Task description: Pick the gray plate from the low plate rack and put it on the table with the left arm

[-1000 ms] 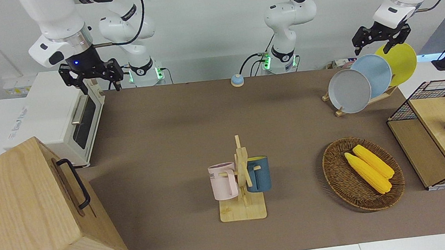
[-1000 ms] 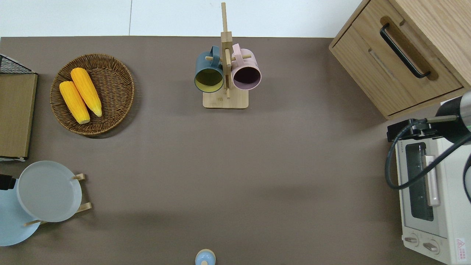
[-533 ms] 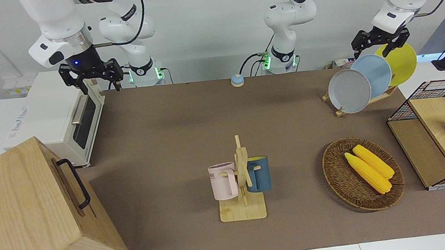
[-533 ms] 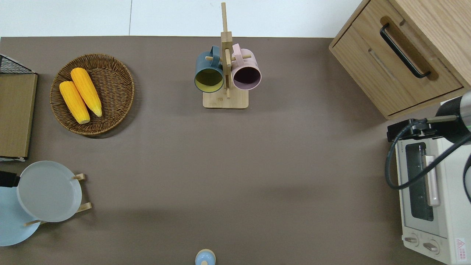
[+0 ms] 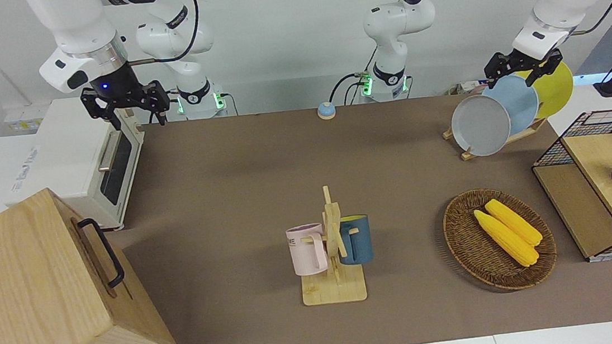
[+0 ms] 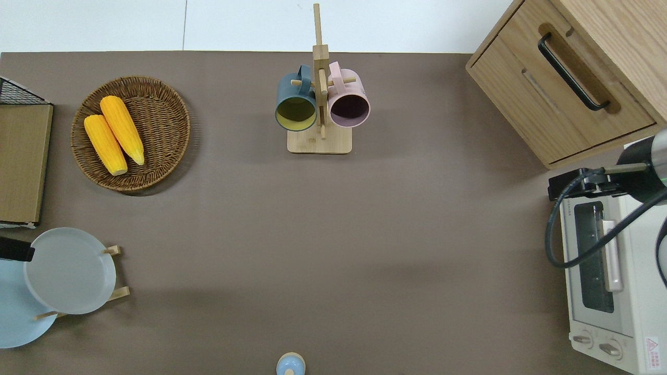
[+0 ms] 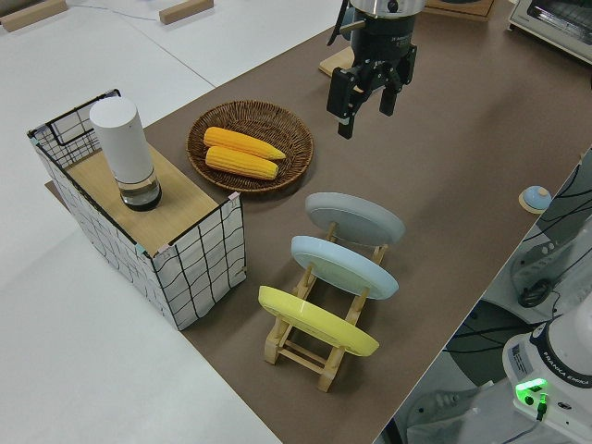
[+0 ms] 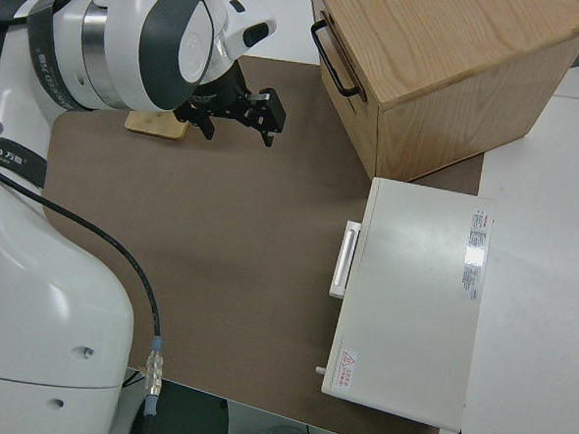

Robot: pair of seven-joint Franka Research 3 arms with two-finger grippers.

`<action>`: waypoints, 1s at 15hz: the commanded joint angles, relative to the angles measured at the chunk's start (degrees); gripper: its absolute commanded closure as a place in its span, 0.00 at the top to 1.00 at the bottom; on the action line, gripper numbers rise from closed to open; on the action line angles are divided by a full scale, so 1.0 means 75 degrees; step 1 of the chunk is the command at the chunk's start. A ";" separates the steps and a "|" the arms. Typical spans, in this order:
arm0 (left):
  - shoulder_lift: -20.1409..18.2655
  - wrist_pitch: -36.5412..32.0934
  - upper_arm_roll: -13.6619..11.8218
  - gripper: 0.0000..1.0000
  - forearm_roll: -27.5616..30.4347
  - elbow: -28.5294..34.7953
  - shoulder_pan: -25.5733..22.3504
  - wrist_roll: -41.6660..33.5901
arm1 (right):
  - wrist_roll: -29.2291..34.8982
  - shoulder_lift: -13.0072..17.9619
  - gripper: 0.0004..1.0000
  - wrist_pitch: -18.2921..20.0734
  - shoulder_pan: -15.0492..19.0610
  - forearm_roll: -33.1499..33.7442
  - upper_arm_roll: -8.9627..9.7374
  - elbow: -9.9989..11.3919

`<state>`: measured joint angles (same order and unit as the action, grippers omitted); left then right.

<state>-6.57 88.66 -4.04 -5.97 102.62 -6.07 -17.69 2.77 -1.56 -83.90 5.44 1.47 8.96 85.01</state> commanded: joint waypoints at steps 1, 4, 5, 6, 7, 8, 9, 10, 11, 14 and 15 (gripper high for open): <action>-0.0096 0.0447 0.0011 0.99 -0.0142 0.0461 -0.0117 -0.0091 | 0.0030 -0.0015 0.98 0.0007 -0.0057 -0.0020 -0.0046 -0.0049; -0.0120 0.0903 0.0011 0.99 -0.0142 0.0835 -0.0315 -0.0091 | 0.0030 -0.0003 0.98 0.0007 -0.0057 -0.0020 -0.0046 -0.0049; -0.0120 0.1090 0.0011 0.99 -0.0154 0.0976 -0.0339 -0.0091 | 0.0030 -0.0003 0.98 0.0007 -0.0057 -0.0020 -0.0046 -0.0049; -0.0120 0.1232 0.0011 0.99 -0.0142 0.1128 -0.0351 -0.0091 | 0.0030 -0.0003 0.98 0.0007 -0.0057 -0.0020 -0.0046 -0.0049; -0.0108 0.1395 0.0011 0.99 -0.0142 0.1281 -0.0444 -0.0091 | 0.0030 -0.0003 0.98 0.0007 -0.0057 -0.0020 -0.0046 -0.0049; -0.0108 0.1583 0.0023 0.99 -0.0142 0.1421 -0.0526 -0.0091 | 0.0030 -0.0003 0.98 0.0007 -0.0057 -0.0020 -0.0046 -0.0049; -0.0120 0.1735 0.0011 0.99 -0.0142 0.1550 -0.0550 -0.0091 | 0.0030 -0.0003 0.98 0.0007 -0.0057 -0.0020 -0.0046 -0.0049; -0.0108 0.1922 0.0011 0.99 -0.0142 0.1726 -0.0574 -0.0091 | 0.0030 -0.0003 0.98 0.0007 -0.0057 -0.0020 -0.0046 -0.0049; -0.0108 0.2133 0.0011 0.99 -0.0142 0.1878 -0.0620 -0.0091 | 0.0030 -0.0003 0.98 0.0007 -0.0057 -0.0020 -0.0046 -0.0049; -0.0120 0.2743 0.0011 0.99 -0.0154 0.2441 -0.0773 -0.0103 | 0.0030 -0.0003 0.98 0.0007 -0.0057 -0.0020 -0.0046 -0.0049; -0.0108 0.2872 0.0011 0.99 -0.0154 0.2558 -0.0773 -0.0103 | 0.0030 -0.0003 0.98 0.0007 -0.0057 -0.0020 -0.0046 -0.0049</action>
<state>-6.38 105.84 -4.17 -6.26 117.33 -10.91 -17.80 2.77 -1.56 -83.90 5.44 1.47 8.96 85.01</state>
